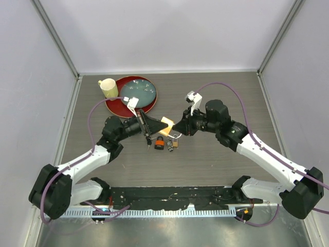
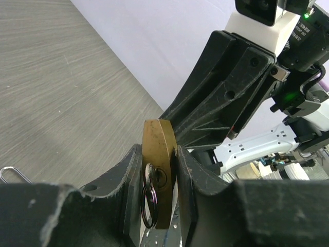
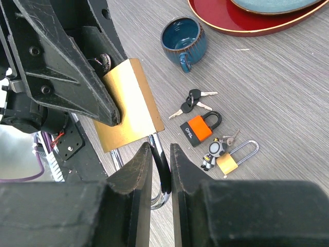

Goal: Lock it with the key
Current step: Lock the lock.

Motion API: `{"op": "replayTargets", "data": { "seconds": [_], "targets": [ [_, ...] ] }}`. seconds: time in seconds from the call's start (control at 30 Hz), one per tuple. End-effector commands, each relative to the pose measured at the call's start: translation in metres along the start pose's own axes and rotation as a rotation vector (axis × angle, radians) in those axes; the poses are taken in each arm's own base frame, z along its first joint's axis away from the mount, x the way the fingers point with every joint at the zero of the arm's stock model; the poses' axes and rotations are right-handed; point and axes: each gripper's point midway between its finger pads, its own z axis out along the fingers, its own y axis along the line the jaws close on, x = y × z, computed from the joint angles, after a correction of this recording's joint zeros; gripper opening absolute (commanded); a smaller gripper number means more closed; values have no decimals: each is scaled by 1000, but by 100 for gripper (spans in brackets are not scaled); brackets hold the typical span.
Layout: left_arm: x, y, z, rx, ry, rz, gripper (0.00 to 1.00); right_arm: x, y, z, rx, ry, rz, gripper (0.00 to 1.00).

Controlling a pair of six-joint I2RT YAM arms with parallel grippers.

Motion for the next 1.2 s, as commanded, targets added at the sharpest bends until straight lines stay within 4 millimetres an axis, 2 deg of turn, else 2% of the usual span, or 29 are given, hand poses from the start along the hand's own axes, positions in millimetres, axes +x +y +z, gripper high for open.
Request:
{"op": "replayTargets", "data": {
  "seconds": [0.0,0.1,0.13,0.2,0.4,0.57,0.6,0.67,0.7,0.73,0.8,0.83,0.9,0.93,1.03,1.17],
  "targets": [
    [49,-30,-17,203,254,-42,26,-133,-45,-46,279,-461,-38,1],
    [47,-41,-16,274,265,-61,17,-132,-41,-42,248,-450,-46,1],
    [51,-39,-15,283,286,-80,7,-132,-41,-41,247,-448,-45,1],
    [48,-45,-15,321,284,-91,0,-132,-41,-40,242,-444,-47,1],
    [45,-46,-11,363,263,-87,0,-132,-43,-42,261,-446,-49,1],
    [36,-33,-3,266,193,-65,0,-135,-50,-54,319,-482,-31,3],
    [29,-28,0,228,149,-60,0,-135,-52,-55,324,-483,-25,4],
    [26,-18,1,168,125,-44,0,-134,-54,-56,333,-484,-6,10],
    [18,-18,2,144,81,-27,0,-134,-56,-57,337,-484,-2,16],
    [18,-13,2,107,76,-31,0,-133,-57,-57,339,-480,4,25],
    [6,-11,1,66,17,4,0,-131,-58,-54,331,-469,24,37],
    [6,-8,-1,45,10,2,0,-130,-61,-53,329,-465,31,54],
    [0,-11,-2,39,-21,19,0,-128,-61,-49,314,-455,55,65],
    [-3,-8,-2,22,-41,18,0,-127,-64,-49,314,-453,61,74],
    [-9,-9,-3,20,-72,27,0,-127,-64,-46,289,-454,77,83],
    [-15,-12,-3,40,-114,31,0,-128,-64,-44,266,-458,93,88]
  ]
}}
